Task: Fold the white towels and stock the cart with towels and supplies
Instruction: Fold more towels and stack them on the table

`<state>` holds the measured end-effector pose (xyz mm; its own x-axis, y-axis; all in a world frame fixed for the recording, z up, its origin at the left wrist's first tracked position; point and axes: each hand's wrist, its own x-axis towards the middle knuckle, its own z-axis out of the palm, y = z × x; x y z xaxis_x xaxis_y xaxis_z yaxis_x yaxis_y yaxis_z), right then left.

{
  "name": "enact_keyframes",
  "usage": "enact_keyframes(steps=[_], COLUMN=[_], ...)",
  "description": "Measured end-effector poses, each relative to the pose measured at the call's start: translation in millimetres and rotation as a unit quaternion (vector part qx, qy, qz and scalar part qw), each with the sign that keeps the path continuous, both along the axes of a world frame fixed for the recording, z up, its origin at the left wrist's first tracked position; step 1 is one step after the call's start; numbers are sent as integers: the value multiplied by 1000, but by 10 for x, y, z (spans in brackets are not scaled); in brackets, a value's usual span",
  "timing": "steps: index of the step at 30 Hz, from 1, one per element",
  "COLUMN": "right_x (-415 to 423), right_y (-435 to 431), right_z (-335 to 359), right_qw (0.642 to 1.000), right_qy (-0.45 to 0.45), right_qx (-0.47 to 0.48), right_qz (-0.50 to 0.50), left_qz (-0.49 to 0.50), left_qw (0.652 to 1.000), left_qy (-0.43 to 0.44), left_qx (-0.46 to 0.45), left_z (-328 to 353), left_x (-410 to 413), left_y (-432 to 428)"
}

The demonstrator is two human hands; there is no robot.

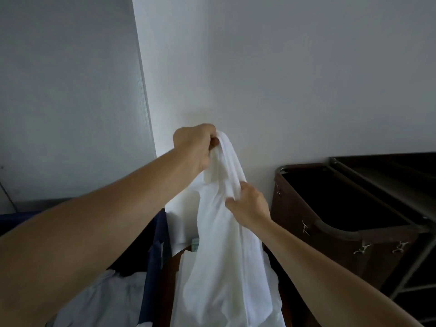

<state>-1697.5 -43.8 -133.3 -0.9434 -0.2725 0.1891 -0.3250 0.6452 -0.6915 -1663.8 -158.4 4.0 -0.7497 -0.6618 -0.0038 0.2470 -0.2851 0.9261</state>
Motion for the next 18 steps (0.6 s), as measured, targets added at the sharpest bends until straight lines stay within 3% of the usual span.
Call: enact_keyframes(steps=[3,5,7,9,11,13,15,18], right_x=[-5,-41,-97,-136,-157,-169,-159,-142], right_y=[62,121,214,295,295,232,159,57], right_z=[-57,49,242,469,637,698,650,537], right_qw=[993,988,985,979,978,984,984,979], right_qy=[-90,-100,-69,-46,-34,-28,-42,-51], right_qx=[-74,-118,-160,-197,-195,-128,-79,-85], right_qz=[16,13,8,19,64,120,154,179], left_qz=[31,73,128,101,-47,-221,-303,-301], left_qw=[999,997,982,932,859,758,708,672], left_qy=[26,22,-40,-135,-249,-341,-301,-157], left_qx=[13,-1,-129,-320,-446,-510,-562,-658], left_z=[153,111,-66,-327,-515,-598,-686,-844], left_x=[-15,-67,-58,8,135,241,243,177], left_y=[-149,-347,-558,-710,-754,-732,-640,-412])
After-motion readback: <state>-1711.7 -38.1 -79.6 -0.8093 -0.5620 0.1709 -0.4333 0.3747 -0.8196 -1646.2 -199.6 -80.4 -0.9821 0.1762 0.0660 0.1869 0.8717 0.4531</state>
